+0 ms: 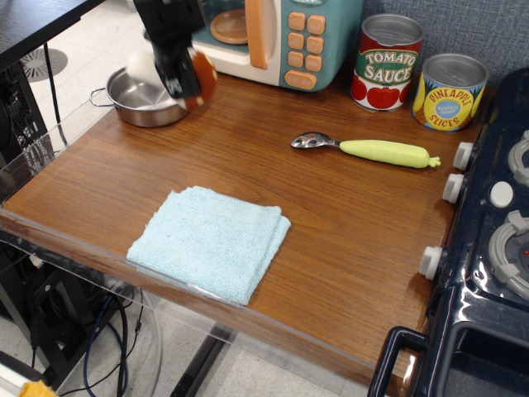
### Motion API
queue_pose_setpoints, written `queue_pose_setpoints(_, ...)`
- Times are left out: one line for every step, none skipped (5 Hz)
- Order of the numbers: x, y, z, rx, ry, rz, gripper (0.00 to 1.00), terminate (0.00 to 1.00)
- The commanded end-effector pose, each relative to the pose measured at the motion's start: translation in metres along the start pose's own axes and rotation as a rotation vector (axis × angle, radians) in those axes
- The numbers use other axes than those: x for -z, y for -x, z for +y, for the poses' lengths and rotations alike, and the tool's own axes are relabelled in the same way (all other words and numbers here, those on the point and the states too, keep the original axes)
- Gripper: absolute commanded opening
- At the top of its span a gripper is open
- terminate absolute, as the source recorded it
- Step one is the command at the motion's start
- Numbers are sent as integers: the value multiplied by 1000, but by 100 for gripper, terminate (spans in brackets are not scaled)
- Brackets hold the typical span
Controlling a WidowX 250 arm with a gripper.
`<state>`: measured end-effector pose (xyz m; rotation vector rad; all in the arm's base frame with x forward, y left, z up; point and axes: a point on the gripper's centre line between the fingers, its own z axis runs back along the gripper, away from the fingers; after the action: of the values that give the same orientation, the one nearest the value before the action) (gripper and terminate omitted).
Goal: Pick up the white item and place it in the pan
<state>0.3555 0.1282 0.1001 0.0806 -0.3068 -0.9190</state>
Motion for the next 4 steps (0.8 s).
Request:
queue_pose_setpoints(-8, 24, 47, -126, -73, 72, 0, 0)
queue_pose_setpoints(-3, 32, 63, -166, -79, 97, 0, 0)
queue_pose_setpoints(6, 42, 80, -216, -74, 119, 0, 0)
queue_pose_setpoints(21, 46, 91, -234, -62, 124, 0, 0)
